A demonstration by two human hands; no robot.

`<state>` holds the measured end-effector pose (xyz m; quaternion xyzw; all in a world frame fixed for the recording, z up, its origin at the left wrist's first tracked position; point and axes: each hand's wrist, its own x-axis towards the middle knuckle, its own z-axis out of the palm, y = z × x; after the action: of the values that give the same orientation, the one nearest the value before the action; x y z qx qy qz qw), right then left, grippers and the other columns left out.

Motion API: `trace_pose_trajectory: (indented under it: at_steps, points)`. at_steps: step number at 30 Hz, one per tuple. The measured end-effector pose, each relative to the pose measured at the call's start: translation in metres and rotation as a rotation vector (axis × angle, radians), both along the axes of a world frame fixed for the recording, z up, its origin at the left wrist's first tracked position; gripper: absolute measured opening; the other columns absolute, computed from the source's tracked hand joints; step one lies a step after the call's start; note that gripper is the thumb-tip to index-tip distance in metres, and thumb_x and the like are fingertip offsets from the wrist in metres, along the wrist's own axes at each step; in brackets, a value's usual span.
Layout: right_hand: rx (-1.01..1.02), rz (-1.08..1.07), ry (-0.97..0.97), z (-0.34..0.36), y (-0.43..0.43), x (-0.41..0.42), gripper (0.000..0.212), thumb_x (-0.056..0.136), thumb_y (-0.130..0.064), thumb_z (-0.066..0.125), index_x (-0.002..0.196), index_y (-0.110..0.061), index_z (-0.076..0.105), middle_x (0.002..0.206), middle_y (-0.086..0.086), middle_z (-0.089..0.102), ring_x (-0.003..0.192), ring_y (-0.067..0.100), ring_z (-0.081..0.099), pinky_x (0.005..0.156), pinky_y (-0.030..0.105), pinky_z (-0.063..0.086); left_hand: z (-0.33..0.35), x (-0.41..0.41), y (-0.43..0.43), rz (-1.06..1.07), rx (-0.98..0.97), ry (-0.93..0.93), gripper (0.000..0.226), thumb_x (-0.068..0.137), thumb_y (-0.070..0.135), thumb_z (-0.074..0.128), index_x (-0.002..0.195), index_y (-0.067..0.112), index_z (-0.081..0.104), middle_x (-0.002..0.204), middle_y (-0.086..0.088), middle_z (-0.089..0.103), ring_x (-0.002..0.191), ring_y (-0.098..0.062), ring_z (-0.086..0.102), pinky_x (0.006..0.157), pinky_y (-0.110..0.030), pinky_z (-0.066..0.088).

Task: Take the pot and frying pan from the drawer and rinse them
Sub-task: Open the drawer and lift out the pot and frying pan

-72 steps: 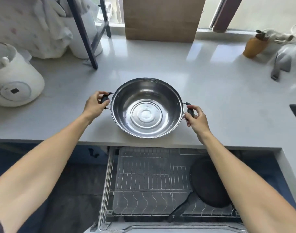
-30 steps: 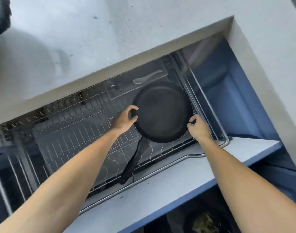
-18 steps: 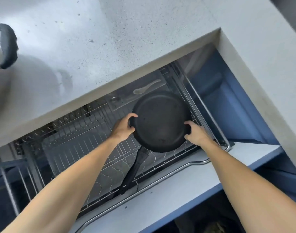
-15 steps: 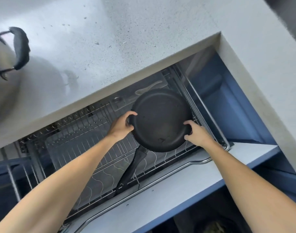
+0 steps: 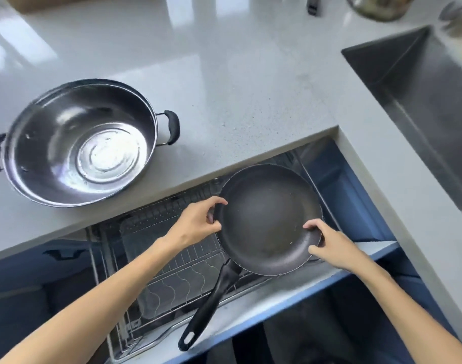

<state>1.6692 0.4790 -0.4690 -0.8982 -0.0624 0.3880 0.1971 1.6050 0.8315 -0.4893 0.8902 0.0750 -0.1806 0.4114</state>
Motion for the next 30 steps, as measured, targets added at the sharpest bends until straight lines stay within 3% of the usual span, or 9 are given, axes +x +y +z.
trace_pose_trajectory:
  at_steps: [3, 5, 9, 13, 16, 20, 23, 27, 30]
  points:
    - [-0.013, 0.03, -0.06, 0.04, 0.003, -0.007, 0.048, 0.082, -0.02, 0.066, 0.119, -0.043, 0.048, 0.108, -0.016, 0.065, 0.073, 0.014, 0.062, 0.074, 0.027, 0.049, 0.036, -0.008, 0.004, -0.001, -0.033, -0.049, 0.054, 0.079, 0.012, 0.067, 0.128, 0.035, 0.061, 0.062, 0.005, 0.061, 0.067, -0.006, 0.063, 0.089, -0.023, 0.052]
    - [-0.022, 0.034, -0.093, 0.072, 0.006, -0.008, 0.047, 0.083, -0.018, 0.066, 0.116, -0.046, 0.048, 0.105, -0.015, 0.065, 0.071, 0.012, 0.062, 0.07, 0.023, 0.047, 0.066, -0.006, 0.01, -0.023, -0.03, -0.094, 0.055, 0.078, 0.015, 0.068, 0.128, 0.036, 0.061, 0.063, 0.005, 0.063, 0.066, -0.004, 0.062, 0.081, -0.024, 0.052]
    - [0.034, 0.028, -0.232, 0.13, 0.015, 0.009, 0.049, 0.081, -0.016, 0.066, 0.105, -0.055, 0.05, 0.112, -0.018, 0.065, 0.074, 0.012, 0.062, 0.083, 0.037, 0.053, 0.132, 0.01, 0.03, -0.036, -0.013, -0.22, 0.053, 0.078, 0.017, 0.068, 0.128, 0.032, 0.063, 0.066, 0.016, 0.057, 0.059, 0.003, 0.056, 0.068, -0.019, 0.043]
    - [0.101, 0.042, -0.38, 0.17, 0.039, 0.045, 0.05, 0.082, -0.008, 0.066, 0.104, -0.051, 0.053, 0.106, -0.015, 0.066, 0.083, 0.012, 0.062, 0.084, 0.036, 0.048, 0.172, 0.032, 0.053, 0.001, 0.042, -0.311, 0.053, 0.078, 0.024, 0.069, 0.129, 0.037, 0.061, 0.093, 0.011, 0.069, 0.067, 0.003, 0.06, 0.077, -0.026, 0.052]
    - [0.114, 0.06, -0.412, 0.19, 0.058, 0.077, 0.045, 0.084, -0.007, 0.063, 0.109, -0.043, 0.055, 0.098, -0.013, 0.064, 0.076, 0.011, 0.06, 0.076, 0.029, 0.043, 0.191, 0.058, 0.065, 0.013, 0.094, -0.287, 0.051, 0.081, 0.024, 0.068, 0.13, 0.035, 0.06, 0.088, 0.011, 0.065, 0.075, -0.006, 0.057, 0.085, -0.03, 0.05]
    - [0.105, 0.089, -0.387, 0.195, 0.077, 0.134, 0.039, 0.085, -0.012, 0.059, 0.108, -0.043, 0.056, 0.081, -0.01, 0.066, 0.076, 0.023, 0.066, 0.079, 0.032, 0.049, 0.197, 0.102, 0.076, 0.052, 0.101, -0.214, 0.049, 0.082, 0.025, 0.066, 0.13, 0.035, 0.058, 0.097, 0.002, 0.071, 0.082, -0.018, 0.063, 0.085, -0.04, 0.056]
    - [0.129, 0.101, -0.322, 0.181, 0.09, 0.183, 0.036, 0.085, -0.015, 0.055, 0.106, -0.044, 0.057, 0.075, 0.007, 0.071, 0.07, 0.019, 0.065, 0.081, 0.034, 0.051, 0.188, 0.138, 0.08, 0.12, 0.109, -0.178, 0.046, 0.086, 0.022, 0.066, 0.13, 0.032, 0.06, 0.103, -0.005, 0.072, 0.093, -0.021, 0.063, 0.088, -0.032, 0.05]
    - [0.149, 0.139, -0.217, 0.145, 0.103, 0.247, 0.032, 0.083, -0.016, 0.053, 0.107, -0.038, 0.057, 0.07, 0.003, 0.069, 0.064, 0.015, 0.062, 0.085, 0.038, 0.053, 0.159, 0.181, 0.079, 0.281, 0.058, -0.144, 0.043, 0.087, 0.015, 0.062, 0.127, 0.032, 0.061, 0.105, -0.009, 0.069, 0.083, -0.015, 0.059, 0.076, -0.026, 0.045]
    - [0.147, 0.177, -0.159, 0.113, 0.109, 0.286, 0.032, 0.081, -0.018, 0.053, 0.108, -0.034, 0.057, 0.074, 0.005, 0.068, 0.063, 0.016, 0.06, 0.084, 0.037, 0.053, 0.131, 0.2, 0.075, 0.364, 0.052, -0.128, 0.043, 0.088, 0.015, 0.06, 0.127, 0.034, 0.058, 0.107, -0.008, 0.066, 0.09, -0.021, 0.062, 0.073, -0.027, 0.045]
